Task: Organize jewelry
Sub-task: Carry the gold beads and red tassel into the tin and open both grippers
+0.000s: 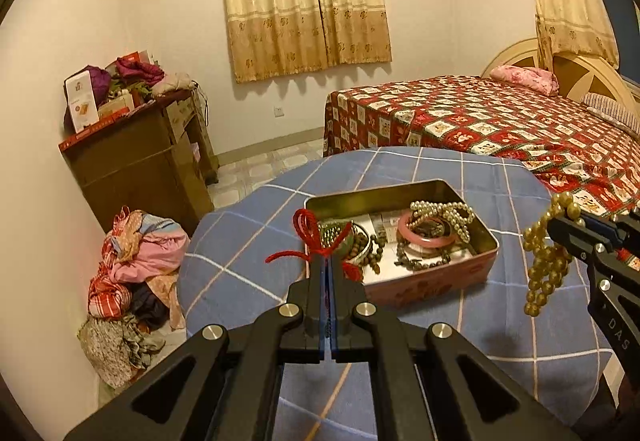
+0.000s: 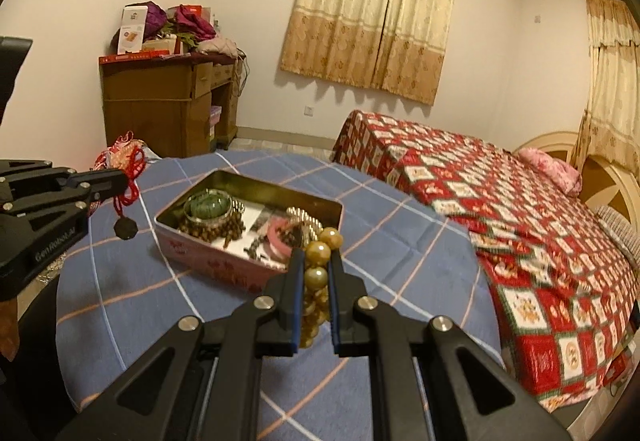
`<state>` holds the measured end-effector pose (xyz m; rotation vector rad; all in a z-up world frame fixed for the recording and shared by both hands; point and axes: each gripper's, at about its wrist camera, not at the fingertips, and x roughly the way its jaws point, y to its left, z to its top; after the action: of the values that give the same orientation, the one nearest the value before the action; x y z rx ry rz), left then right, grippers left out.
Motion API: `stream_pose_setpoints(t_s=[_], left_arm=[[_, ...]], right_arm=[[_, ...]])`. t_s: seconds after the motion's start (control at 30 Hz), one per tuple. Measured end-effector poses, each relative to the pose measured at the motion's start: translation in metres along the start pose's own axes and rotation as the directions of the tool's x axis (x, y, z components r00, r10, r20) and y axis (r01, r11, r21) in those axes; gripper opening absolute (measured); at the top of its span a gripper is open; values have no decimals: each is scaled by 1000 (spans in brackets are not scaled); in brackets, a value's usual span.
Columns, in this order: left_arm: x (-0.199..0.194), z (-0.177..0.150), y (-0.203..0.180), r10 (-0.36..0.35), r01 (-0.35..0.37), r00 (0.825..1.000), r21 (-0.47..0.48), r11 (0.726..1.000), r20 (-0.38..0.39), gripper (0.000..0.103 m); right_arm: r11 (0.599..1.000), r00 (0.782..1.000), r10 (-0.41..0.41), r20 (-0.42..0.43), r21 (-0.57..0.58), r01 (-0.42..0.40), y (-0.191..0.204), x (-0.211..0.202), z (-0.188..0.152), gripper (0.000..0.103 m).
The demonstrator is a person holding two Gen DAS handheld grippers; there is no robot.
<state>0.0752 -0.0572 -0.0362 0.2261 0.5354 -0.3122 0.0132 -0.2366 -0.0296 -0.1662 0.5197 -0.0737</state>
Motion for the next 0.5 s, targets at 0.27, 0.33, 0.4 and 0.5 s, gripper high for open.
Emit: stream_pose_setpoints(t_s=[0.27,0.33,0.4,0.5], left_arm=[[6,15,-1,12,-12,1000,27,1000,17,0],[6,17,-1,12,-13,1000,29,999,20,0],[5,18,-2,13,-14,1000,31,999,25,0],[6,21,-3,15,-16,999,34,999,31,0]], right_arm=[[1000,999,4,35,-17,-3,2,3,16,12],[1000,999,4,41,-18,-3,3,2,19,12],[1000,999,5,47,-20,-4,3,2,21,12],[1000,999,6,53,-22,-5,4,1,23,12]])
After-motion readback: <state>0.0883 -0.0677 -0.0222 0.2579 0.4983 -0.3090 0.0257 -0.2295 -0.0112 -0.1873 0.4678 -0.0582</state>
